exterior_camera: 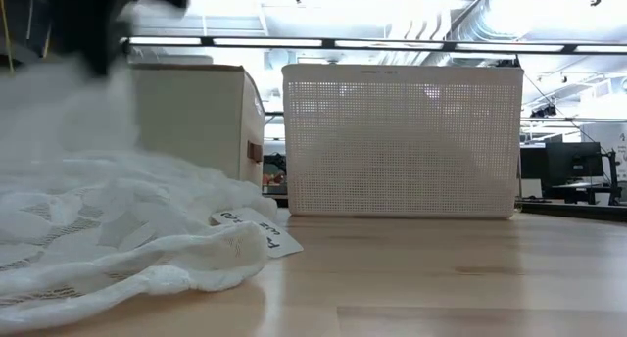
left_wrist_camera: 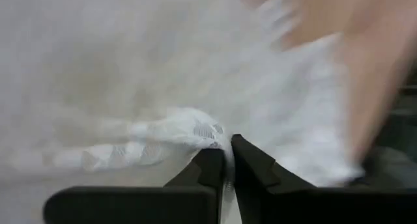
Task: Sort clothes
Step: Put the white dress on the white basket
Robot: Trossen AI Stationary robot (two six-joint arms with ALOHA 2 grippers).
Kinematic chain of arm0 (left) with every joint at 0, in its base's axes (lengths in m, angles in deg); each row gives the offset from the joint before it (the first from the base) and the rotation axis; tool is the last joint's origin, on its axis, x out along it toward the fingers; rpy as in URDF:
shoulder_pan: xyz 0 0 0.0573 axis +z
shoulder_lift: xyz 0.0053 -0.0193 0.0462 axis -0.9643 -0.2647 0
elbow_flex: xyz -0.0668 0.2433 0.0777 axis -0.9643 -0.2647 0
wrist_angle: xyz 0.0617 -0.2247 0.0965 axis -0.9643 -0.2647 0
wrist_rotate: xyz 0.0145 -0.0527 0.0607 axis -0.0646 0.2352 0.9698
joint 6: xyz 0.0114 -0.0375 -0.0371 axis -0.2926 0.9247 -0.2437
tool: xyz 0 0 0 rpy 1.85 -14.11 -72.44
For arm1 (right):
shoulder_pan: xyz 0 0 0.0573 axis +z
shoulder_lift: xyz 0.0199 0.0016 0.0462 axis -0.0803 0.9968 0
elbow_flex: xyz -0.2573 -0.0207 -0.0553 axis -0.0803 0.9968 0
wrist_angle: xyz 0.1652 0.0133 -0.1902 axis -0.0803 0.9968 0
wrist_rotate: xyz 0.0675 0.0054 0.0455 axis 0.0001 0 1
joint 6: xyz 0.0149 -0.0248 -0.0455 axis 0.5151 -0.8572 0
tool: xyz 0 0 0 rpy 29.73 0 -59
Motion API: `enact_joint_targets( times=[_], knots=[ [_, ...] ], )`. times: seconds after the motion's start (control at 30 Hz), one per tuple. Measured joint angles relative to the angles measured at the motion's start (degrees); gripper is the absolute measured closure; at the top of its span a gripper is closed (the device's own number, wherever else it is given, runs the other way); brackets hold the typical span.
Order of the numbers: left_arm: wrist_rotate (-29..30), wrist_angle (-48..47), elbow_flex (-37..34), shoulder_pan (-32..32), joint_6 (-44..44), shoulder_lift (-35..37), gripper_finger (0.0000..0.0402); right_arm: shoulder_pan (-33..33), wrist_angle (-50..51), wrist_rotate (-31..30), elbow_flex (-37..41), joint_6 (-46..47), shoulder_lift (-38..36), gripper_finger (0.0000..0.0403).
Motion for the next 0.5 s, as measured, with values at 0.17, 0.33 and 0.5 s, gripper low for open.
enact_joint_targets(
  times=[0.17,0.33,0.5],
  knots=[
    [0.7,-0.6,14.2,6.1,-13.8,2.3,0.0398,0.0,0.0,-0.2,0.0,0.0,0.0,0.0119],
    [5.1,2.7,35.1,14.6,-35.6,2.4,0.0400,0.0,-0.2,-0.6,0.0,0.0,0.0,0.0119],
    [5.4,17.3,53.9,23.9,-56.4,-1.0,0.0401,0.0,-0.2,-2.3,0.0,0.5,0.0,0.0119]
  ],
)
